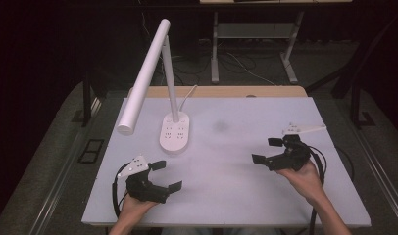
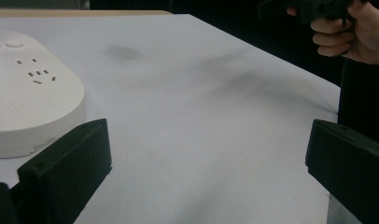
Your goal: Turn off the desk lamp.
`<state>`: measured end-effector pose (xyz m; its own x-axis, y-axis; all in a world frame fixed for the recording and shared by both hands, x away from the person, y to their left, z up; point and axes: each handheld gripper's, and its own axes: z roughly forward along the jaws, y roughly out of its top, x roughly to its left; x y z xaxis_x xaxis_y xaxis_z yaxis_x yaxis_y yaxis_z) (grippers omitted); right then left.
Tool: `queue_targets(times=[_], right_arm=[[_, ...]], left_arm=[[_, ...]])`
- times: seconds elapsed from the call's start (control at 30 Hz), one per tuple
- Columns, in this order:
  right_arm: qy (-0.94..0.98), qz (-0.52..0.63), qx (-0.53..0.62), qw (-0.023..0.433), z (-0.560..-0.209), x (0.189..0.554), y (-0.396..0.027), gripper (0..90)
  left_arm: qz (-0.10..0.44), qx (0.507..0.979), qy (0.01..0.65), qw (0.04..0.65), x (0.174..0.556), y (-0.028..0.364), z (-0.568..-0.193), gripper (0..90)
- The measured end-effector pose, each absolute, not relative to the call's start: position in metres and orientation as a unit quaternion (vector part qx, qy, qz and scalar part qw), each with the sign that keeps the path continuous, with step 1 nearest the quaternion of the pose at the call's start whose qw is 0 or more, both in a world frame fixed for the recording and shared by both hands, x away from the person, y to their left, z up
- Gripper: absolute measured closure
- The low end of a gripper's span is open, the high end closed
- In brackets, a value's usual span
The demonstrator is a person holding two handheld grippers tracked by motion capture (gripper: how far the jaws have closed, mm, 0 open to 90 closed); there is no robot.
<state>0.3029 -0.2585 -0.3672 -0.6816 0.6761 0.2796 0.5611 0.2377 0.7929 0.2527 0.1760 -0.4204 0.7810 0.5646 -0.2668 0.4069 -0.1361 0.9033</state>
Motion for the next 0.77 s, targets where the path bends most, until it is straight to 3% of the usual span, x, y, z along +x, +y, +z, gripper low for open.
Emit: queue_targets(times=[0.37,0.77], right_arm=[[0.755,0.487,0.433,0.068,-0.391,0.262,-0.294,0.6],[0.751,0.478,0.448,0.078,-0.415,0.236,-0.302,0.6]], left_arm=[[0.07,0.751,0.325,0.571,0.252,0.175,-0.421,0.0],[0.07,0.75,0.326,0.571,0.253,0.176,-0.42,0.0]])
